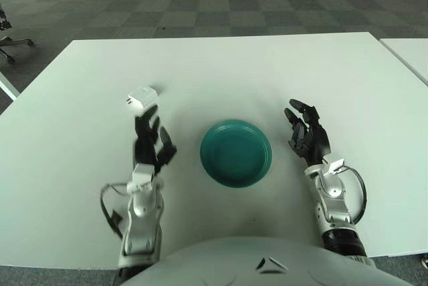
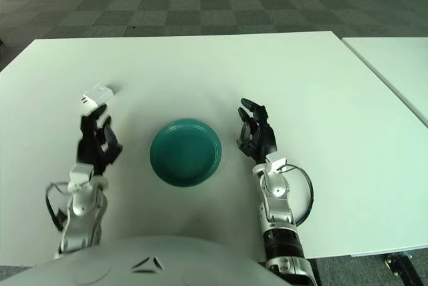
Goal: Put the charger into the plate.
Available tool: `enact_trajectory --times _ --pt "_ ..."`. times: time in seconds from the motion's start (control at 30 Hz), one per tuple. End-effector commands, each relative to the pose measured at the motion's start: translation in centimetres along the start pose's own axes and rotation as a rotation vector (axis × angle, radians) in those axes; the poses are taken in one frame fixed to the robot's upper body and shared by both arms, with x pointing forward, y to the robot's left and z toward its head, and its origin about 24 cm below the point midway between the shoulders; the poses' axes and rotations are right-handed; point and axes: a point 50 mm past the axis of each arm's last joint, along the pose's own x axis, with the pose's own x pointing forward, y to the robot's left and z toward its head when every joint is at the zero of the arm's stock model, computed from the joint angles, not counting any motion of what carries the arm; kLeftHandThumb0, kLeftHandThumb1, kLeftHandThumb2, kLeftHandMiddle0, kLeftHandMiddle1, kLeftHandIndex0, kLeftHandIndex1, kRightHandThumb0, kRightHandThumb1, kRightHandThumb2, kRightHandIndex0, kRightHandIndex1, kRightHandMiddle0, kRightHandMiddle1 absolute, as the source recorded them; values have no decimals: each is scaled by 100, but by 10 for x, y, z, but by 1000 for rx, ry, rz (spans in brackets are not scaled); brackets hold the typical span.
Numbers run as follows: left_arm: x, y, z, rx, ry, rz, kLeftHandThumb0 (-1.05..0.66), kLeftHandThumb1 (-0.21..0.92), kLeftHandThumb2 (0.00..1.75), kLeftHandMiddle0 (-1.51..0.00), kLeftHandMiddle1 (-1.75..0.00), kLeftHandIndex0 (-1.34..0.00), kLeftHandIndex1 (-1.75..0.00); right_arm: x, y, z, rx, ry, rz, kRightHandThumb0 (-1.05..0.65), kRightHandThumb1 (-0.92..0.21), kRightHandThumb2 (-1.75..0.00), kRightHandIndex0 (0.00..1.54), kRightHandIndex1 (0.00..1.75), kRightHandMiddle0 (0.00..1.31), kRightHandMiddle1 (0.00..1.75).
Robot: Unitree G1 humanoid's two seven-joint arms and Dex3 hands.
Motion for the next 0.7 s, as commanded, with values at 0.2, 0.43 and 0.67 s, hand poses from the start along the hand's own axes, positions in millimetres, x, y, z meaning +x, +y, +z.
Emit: enact_trajectory --times 0.2,0.43,0.67 --pt "72 43 -2 535 -147 53 -99 92 85 -25 0 0 -69 -27 -8 -42 5 234 -13 -91 -92 -95 37 0 0 77" --pt "109 37 5 673 -131 -46 -104 92 82 -3 0 0 -29 -25 -12 -43 1 228 -7 -89 -92 -94 35 0 0 69" --pt "133 29 9 858 -68 -160 -105 92 77 0 0 0 -21 -24 -15 -45 -17 235 13 -87 -92 -94 33 0 0 63"
